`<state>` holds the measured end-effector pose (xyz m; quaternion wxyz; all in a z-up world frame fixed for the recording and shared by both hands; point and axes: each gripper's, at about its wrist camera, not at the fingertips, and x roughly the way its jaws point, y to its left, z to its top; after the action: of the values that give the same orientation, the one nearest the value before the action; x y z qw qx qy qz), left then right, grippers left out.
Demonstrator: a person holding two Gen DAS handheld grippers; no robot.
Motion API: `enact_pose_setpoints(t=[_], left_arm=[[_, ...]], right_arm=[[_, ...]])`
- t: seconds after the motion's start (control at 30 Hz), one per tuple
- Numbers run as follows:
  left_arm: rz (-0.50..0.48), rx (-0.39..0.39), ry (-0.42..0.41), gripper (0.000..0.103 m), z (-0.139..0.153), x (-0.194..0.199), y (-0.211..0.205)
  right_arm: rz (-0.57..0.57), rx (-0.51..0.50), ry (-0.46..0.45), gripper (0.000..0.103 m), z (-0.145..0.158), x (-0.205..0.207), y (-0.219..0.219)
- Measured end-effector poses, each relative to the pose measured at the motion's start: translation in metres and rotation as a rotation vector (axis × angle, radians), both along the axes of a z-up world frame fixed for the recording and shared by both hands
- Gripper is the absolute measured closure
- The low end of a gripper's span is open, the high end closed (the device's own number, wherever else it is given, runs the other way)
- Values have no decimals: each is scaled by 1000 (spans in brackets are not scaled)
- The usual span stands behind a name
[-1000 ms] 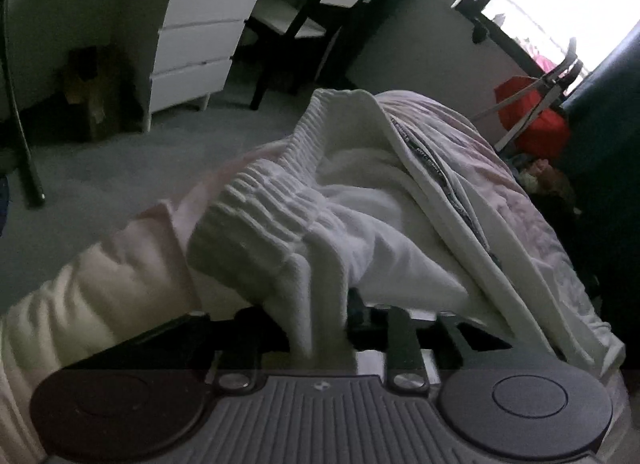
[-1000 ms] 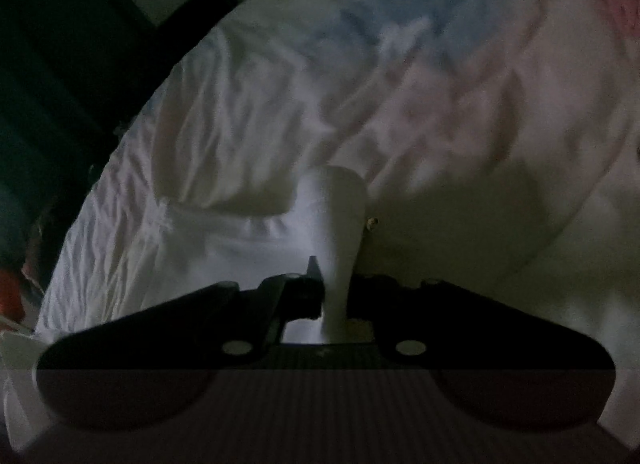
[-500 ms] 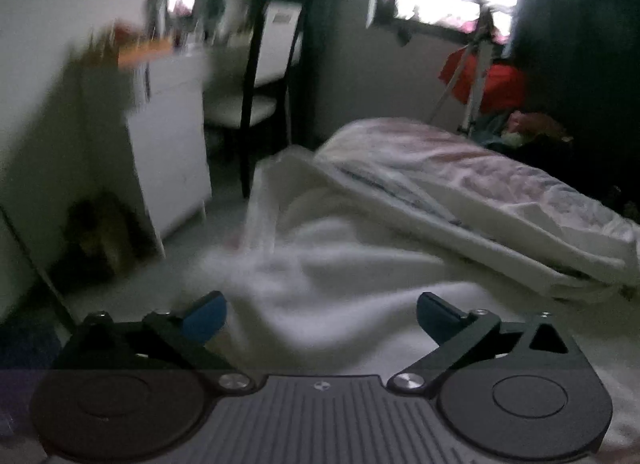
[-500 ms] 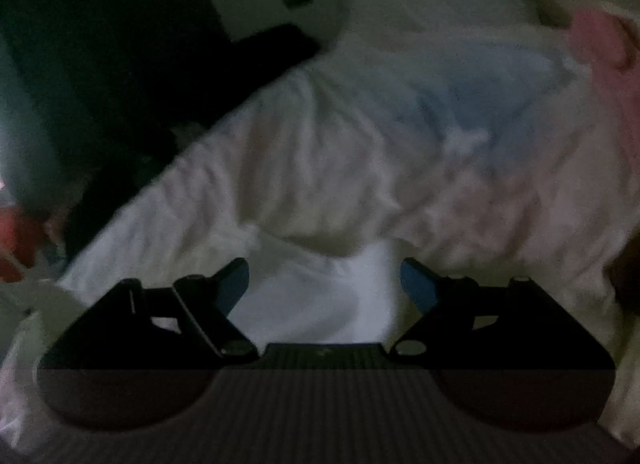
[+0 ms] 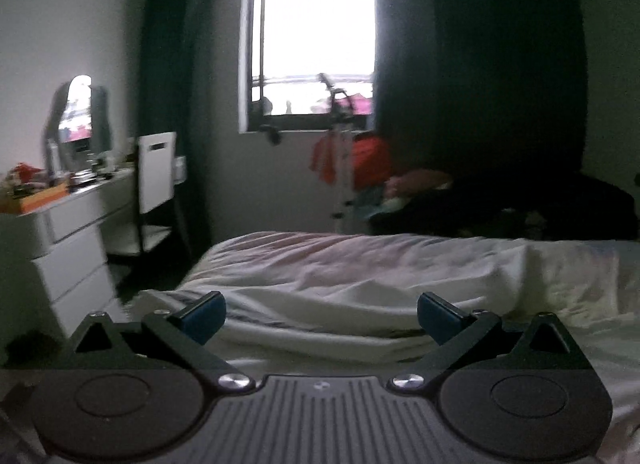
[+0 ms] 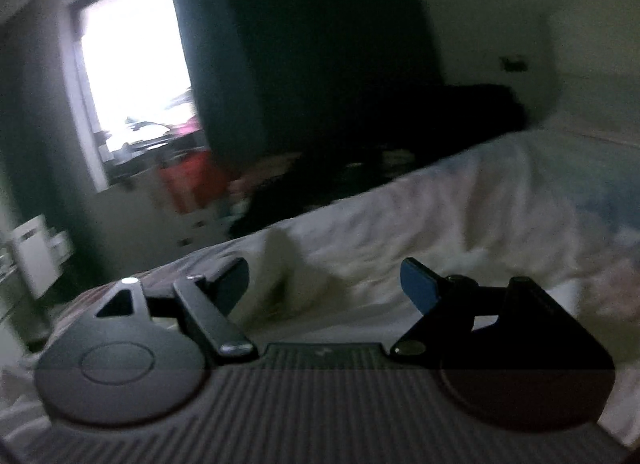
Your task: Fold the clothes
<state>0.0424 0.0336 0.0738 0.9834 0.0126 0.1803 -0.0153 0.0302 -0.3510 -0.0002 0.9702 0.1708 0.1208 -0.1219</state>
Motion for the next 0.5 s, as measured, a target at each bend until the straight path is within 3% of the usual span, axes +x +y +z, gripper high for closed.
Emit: enact_pose_setpoints(t=[0.2, 0.5], left_arm=[[-64, 12, -16, 0, -10, 21, -37], [-94, -7, -13, 0, -50, 32, -44]], right_arm=[[143, -38, -64, 19, 0, -7, 35], [162, -59, -52, 19, -15, 3, 45]])
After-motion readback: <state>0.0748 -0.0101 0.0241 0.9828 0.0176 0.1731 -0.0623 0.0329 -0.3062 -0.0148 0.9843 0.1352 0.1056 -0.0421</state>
